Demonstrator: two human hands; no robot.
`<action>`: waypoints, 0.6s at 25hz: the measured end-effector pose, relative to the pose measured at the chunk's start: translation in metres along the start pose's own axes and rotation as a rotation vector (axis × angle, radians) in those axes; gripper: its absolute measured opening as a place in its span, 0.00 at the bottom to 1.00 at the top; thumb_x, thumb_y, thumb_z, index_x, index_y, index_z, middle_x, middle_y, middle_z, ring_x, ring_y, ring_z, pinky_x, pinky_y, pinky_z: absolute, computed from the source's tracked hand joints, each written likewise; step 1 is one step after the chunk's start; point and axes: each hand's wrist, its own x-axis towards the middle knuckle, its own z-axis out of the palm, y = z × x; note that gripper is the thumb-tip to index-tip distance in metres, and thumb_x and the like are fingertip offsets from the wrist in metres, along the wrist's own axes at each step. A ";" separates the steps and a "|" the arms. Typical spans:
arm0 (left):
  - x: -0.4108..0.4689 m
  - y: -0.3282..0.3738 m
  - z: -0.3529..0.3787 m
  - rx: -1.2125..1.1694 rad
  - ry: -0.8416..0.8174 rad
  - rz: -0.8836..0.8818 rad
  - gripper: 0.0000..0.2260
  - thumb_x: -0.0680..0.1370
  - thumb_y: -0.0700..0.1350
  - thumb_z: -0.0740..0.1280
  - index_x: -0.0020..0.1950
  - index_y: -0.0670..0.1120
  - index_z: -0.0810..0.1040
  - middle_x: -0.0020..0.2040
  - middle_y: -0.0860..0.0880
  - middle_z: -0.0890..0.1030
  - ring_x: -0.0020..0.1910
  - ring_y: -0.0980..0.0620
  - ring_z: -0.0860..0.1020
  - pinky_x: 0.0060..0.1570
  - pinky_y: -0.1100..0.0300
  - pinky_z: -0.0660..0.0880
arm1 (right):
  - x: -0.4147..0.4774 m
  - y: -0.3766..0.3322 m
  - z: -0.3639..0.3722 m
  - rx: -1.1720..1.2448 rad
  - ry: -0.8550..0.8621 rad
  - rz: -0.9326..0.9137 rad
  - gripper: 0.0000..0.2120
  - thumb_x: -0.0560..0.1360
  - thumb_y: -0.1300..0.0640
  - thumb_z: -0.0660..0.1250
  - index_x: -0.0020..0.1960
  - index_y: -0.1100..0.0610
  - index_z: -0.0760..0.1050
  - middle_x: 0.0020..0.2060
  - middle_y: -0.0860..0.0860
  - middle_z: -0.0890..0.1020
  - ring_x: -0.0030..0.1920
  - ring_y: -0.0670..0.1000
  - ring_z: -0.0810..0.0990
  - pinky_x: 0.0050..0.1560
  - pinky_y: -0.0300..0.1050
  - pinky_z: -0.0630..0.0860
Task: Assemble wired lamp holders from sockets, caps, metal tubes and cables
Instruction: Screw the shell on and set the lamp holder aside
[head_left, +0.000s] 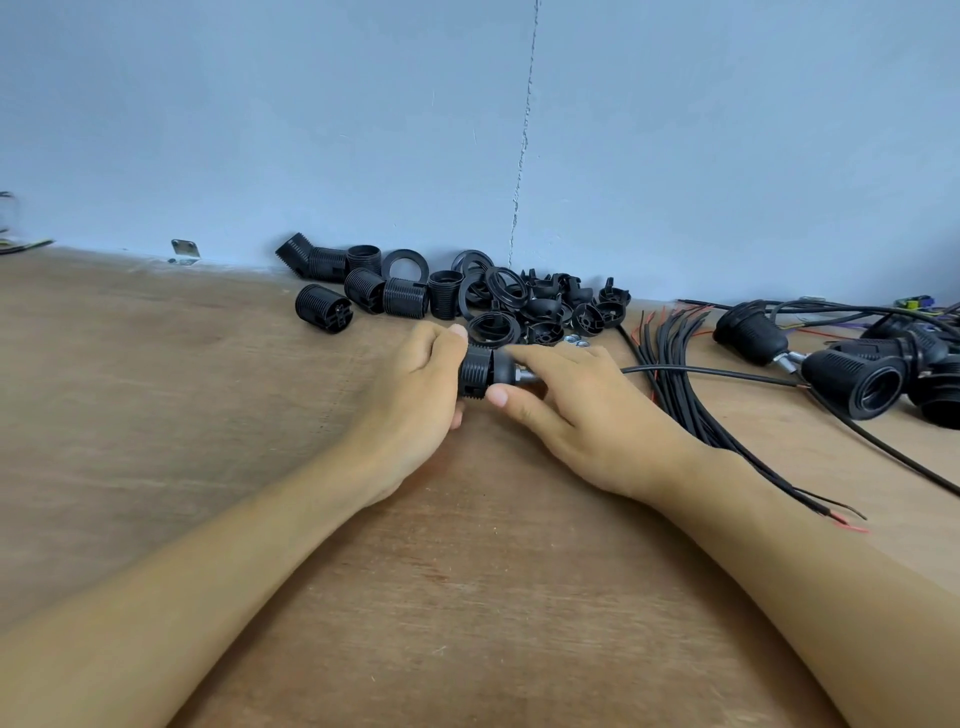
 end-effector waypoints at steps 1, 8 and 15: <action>0.000 0.000 -0.001 -0.001 -0.005 -0.002 0.12 0.84 0.56 0.58 0.46 0.51 0.73 0.29 0.55 0.74 0.27 0.57 0.72 0.35 0.58 0.69 | 0.000 0.001 -0.002 -0.024 0.025 -0.023 0.15 0.81 0.39 0.55 0.50 0.50 0.71 0.38 0.39 0.71 0.42 0.46 0.67 0.51 0.48 0.64; 0.000 0.007 0.004 -0.108 0.113 -0.039 0.13 0.80 0.57 0.62 0.42 0.49 0.72 0.35 0.50 0.75 0.33 0.51 0.73 0.32 0.59 0.71 | 0.001 -0.014 0.001 -0.111 0.088 -0.089 0.20 0.80 0.39 0.54 0.44 0.55 0.68 0.35 0.46 0.70 0.39 0.56 0.74 0.44 0.48 0.63; -0.006 0.011 0.012 -0.146 0.201 -0.018 0.13 0.75 0.58 0.60 0.41 0.49 0.71 0.36 0.51 0.74 0.40 0.49 0.73 0.44 0.44 0.72 | 0.001 -0.016 0.003 0.017 0.080 -0.057 0.21 0.79 0.37 0.55 0.40 0.54 0.64 0.31 0.51 0.73 0.34 0.56 0.70 0.37 0.51 0.62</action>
